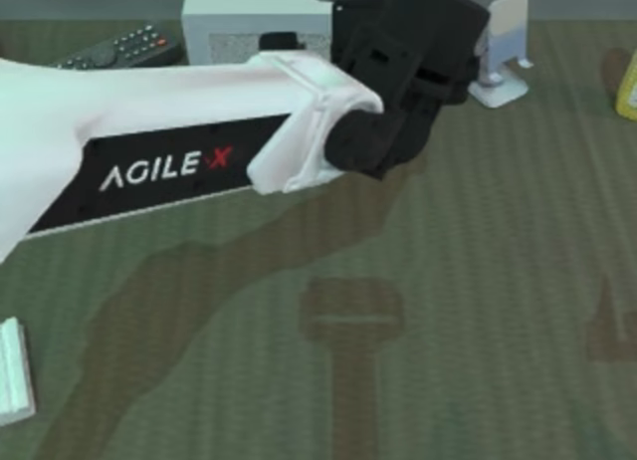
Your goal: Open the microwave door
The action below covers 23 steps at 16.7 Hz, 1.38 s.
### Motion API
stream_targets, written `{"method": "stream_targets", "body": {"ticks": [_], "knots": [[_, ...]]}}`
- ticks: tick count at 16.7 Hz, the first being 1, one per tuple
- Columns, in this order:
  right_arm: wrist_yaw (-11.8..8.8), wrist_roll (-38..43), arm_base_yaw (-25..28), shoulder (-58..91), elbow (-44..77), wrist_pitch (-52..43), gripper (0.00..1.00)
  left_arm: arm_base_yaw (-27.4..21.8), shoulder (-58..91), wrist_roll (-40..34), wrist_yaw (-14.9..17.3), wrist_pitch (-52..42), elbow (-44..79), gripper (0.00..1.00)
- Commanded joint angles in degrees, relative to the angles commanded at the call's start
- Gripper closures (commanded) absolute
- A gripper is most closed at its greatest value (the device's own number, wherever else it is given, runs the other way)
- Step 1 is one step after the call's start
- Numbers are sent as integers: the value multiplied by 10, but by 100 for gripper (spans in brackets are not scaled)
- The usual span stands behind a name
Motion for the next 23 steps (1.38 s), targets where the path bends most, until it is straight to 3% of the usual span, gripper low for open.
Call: {"method": "stream_targets", "body": {"ticks": [4,10,14,23], "knots": [[0,0,0,0,0,0,0,13,23,10,11,10,20,0],[0,0,0,0,0,0,0,63,126,46,54,47,108,0],[0,0,0,0,0,0,0,64,128,47,56,48,110,0],[0,0,0,0,0,0,0,64,128,47,56,48,110,68]]}}
